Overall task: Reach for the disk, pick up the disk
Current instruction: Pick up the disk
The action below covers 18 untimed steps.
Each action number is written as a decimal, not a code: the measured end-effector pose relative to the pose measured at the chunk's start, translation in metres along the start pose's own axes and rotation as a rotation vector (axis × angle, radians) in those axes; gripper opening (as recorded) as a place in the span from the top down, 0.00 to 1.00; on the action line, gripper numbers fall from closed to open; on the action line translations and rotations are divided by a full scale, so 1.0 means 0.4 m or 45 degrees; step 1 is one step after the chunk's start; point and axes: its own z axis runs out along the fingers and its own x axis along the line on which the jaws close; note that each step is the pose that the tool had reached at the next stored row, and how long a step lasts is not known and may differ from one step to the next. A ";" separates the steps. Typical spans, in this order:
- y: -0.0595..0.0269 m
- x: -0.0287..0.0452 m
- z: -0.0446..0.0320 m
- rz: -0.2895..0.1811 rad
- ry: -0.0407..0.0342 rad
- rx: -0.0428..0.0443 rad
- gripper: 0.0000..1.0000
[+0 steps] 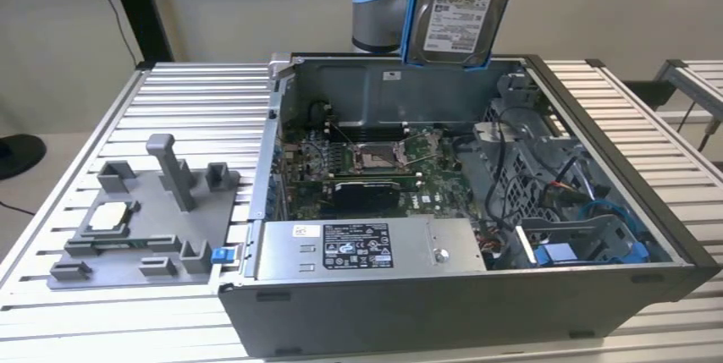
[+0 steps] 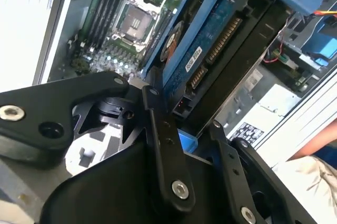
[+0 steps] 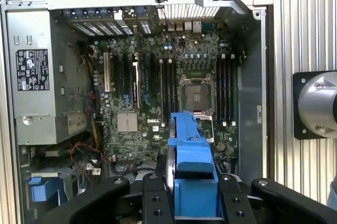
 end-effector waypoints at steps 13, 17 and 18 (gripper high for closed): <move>-0.146 0.035 0.004 0.000 -0.0003 0.000 1.00; -0.193 0.043 0.006 0.000 -0.0001 0.000 1.00; -0.203 0.045 0.006 0.000 -0.0002 0.000 1.00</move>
